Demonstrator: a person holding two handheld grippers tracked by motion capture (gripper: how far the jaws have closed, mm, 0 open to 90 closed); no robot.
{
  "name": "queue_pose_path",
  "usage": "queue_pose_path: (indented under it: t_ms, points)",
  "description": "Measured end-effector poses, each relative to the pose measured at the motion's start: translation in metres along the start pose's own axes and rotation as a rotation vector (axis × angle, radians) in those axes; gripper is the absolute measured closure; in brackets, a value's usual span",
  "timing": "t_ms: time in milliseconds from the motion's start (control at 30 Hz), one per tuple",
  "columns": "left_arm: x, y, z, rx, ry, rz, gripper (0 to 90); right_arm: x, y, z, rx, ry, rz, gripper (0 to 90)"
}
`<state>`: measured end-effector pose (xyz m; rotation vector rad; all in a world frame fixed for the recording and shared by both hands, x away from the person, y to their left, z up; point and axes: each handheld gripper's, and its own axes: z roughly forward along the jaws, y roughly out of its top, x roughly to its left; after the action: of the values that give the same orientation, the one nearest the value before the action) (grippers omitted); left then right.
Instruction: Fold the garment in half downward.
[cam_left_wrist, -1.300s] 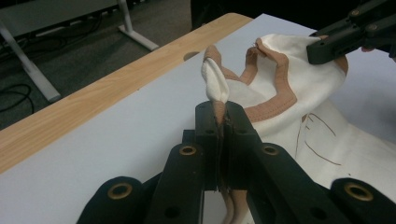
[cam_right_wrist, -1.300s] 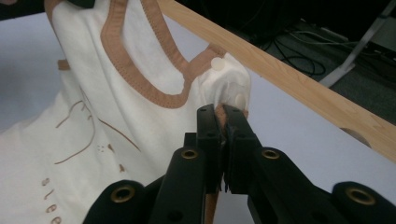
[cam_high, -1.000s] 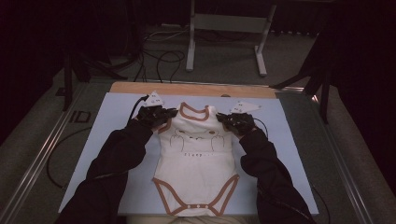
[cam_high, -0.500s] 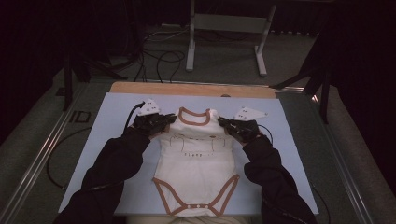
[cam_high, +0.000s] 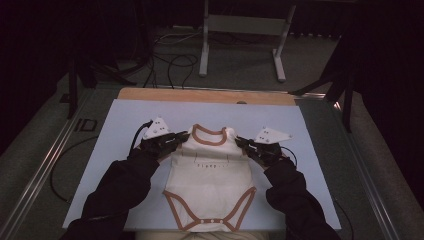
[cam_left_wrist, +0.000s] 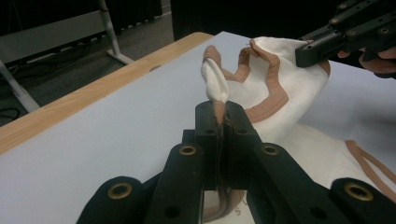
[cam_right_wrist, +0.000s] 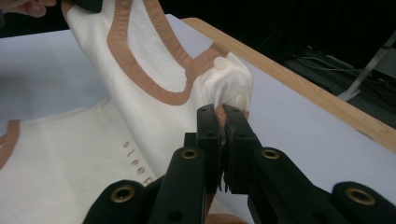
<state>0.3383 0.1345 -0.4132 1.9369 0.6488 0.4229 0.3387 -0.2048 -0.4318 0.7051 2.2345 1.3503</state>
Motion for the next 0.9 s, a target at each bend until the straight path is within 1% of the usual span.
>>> queue_pose_path:
  t_ms: [67,133,367,400,467,500,567,600,633,767,800,833,867,900]
  points:
    - [-0.004,-0.001,-0.002,-0.001,0.006,0.007,87.4,0.004,-0.002,-0.003,0.002,0.006,0.005,86.8]
    - [-0.007,-0.003,-0.004,-0.009,-0.003,-0.002,87.4,0.006,-0.005,-0.006,0.003,0.008,0.001,86.8]
    - [-0.025,-0.015,-0.009,0.005,-0.014,0.017,87.4,0.018,-0.016,-0.014,0.01,0.016,-0.007,86.8]
    - [-0.027,-0.017,-0.009,0.008,-0.018,0.019,87.4,0.02,-0.018,-0.015,0.009,0.016,0.002,86.8]
    - [-0.03,-0.022,-0.009,0.016,-0.019,0.013,87.4,0.022,-0.023,-0.017,0.017,0.022,0.008,86.8]
    - [-0.032,-0.024,-0.009,0.02,-0.028,0.005,87.4,0.023,-0.025,-0.017,0.017,0.026,0.01,86.8]
    - [-0.035,-0.03,-0.008,0.033,-0.028,-0.003,87.4,0.026,-0.029,-0.018,0.021,0.032,0.033,86.8]
    - [-0.037,-0.033,-0.008,0.041,-0.033,-0.003,87.3,0.027,-0.031,-0.018,0.025,0.036,0.021,86.8]
    - [-0.04,-0.036,-0.007,0.044,-0.03,-0.002,87.3,0.029,-0.034,-0.019,0.032,0.039,0.03,86.8]
    - [-0.048,-0.045,-0.008,0.05,-0.048,-0.016,87.3,0.035,-0.042,-0.021,0.045,0.051,0.031,86.8]
    - [-0.05,-0.047,-0.008,0.054,-0.055,-0.024,87.3,0.037,-0.044,-0.021,0.053,0.052,0.049,86.8]
    - [-0.05,-0.047,-0.008,0.054,-0.055,-0.024,87.3,0.037,-0.044,-0.021,0.053,0.052,0.049,86.8]
    - [-0.053,-0.052,-0.008,0.064,-0.059,-0.031,87.3,0.04,-0.05,-0.023,0.059,0.065,0.053,86.8]
    - [-0.055,-0.054,-0.008,0.068,-0.061,-0.036,87.3,0.041,-0.052,-0.023,0.063,0.07,0.056,86.8]
